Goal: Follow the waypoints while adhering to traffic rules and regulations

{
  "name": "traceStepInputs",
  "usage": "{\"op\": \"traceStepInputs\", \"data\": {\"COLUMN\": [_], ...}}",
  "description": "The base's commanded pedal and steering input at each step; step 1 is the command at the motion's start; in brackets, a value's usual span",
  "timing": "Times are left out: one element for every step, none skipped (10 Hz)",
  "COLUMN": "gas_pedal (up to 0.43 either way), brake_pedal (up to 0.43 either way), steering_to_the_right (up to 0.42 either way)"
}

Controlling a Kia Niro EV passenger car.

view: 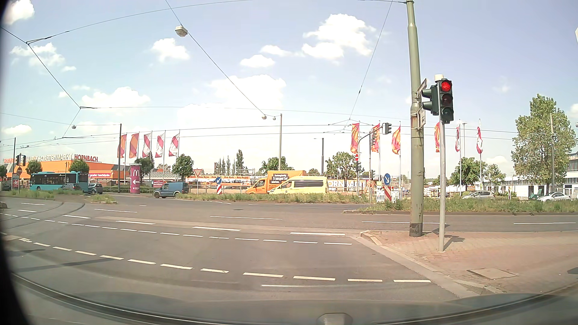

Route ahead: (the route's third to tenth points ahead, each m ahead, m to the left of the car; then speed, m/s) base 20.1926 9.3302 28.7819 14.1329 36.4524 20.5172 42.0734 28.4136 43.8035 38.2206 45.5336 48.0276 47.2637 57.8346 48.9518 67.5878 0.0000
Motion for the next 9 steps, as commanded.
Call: {"op": "traceStepInputs", "data": {"gas_pedal": [0.0, 0.0, 0.0, 0.0, 0.0, 0.0, 0.0, 0.0, 0.0], "brake_pedal": [0.348, 0.348, 0.348, 0.348, 0.348, 0.348, 0.348, 0.348, 0.348], "steering_to_the_right": [-0.048, -0.048, -0.048, -0.049, -0.048, -0.048, -0.048, -0.049, -0.049]}}
